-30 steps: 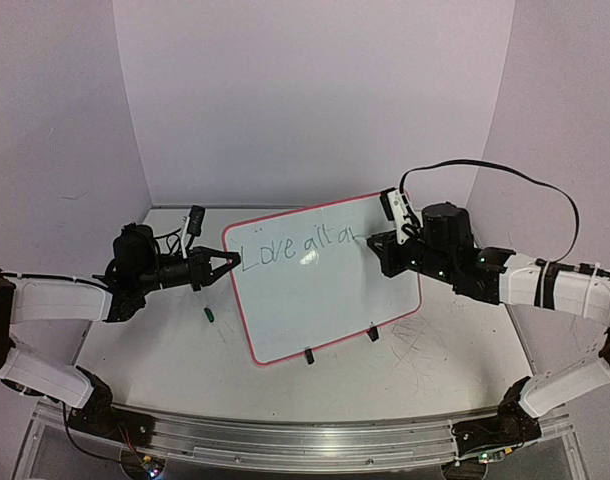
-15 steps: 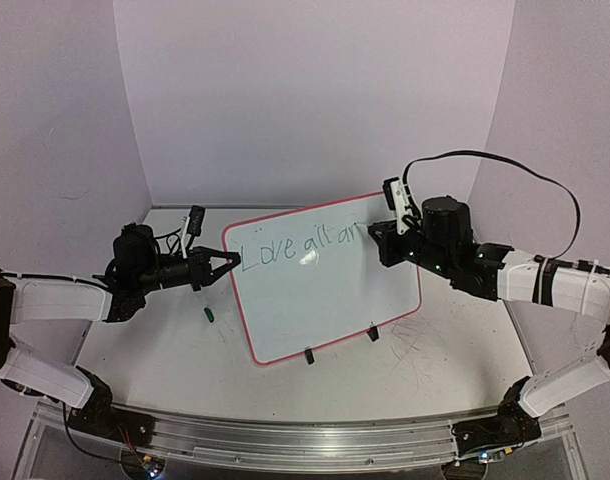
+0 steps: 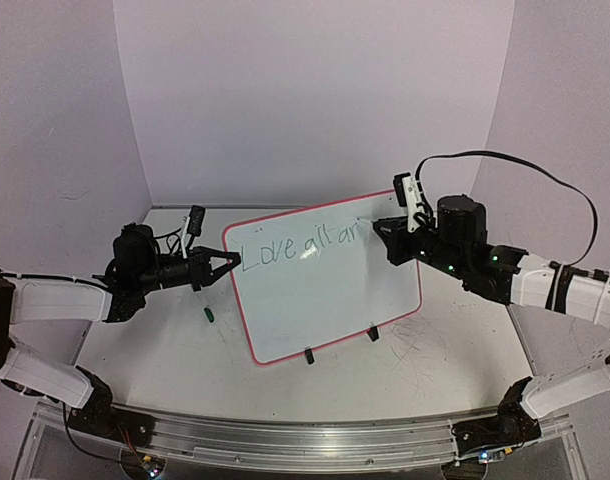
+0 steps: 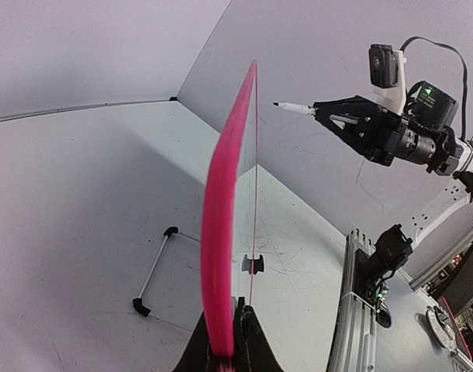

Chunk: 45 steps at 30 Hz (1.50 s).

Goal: Write a sentence on the whiteboard

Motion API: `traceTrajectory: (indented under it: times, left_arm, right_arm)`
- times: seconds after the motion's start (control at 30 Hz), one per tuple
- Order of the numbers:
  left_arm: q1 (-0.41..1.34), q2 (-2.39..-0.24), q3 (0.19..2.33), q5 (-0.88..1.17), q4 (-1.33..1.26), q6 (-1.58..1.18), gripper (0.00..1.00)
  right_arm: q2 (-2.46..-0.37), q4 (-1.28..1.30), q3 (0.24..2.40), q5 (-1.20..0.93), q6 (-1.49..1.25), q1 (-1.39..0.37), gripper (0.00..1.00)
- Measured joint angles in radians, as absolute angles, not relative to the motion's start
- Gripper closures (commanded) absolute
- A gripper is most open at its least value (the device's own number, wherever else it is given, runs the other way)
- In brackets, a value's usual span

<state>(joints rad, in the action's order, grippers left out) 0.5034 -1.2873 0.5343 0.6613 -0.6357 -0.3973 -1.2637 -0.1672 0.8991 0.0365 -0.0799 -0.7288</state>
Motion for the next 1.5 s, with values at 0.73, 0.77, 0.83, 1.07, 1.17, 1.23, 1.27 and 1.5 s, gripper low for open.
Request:
traceTrajectory:
  times: [0.73,0.77,0.83,1.07,1.17,1.23,1.27,1.5]
  left_arm:
    - [0.503,-1.287,0.534,0.662,-0.635,-0.397,1.0]
    - [0.503,-1.287,0.534,0.662,-0.635,-0.397,1.0]
    - [0.503,-1.287,0.534,0.662,-0.635,-0.397,1.0]
    - [0.503,-1.287,0.534,0.662,-0.635,-0.397,1.0]
    - [0.503,-1.287,0.534,0.662,-0.635,-0.397,1.0]
    - [0.503,-1.285,0.534,0.661,-0.633,-0.397,1.0]
    - [0.503,-1.285,0.534,0.66,-0.631,-0.397,1.0]
    - [0.503,-1.284,0.534,0.66,-0.628,-0.397,1.0]
  right_arm:
    - [-1.288,-0.165,0.883,0.069,-0.079,-0.727,1.0]
    - [-1.289,-0.164,0.883,0.073,-0.079,-0.727,1.0]
    - [-1.29,-0.165,0.883,0.081,-0.079,-0.727,1.0]
    - [-1.296,-0.167,0.883,0.091,-0.079,-0.727,1.0]
    - [-1.306,-0.169,0.883,0.091,-0.079,-0.727,1.0]
    - [-1.314,-0.17,0.883,0.09,-0.079,-0.727,1.0]
    - [-1.316,-0.171,0.883,0.089,-0.079,-0.727,1.0]
    - [-1.319,-0.173,0.883,0.088,-0.076,-0.727,1.0]
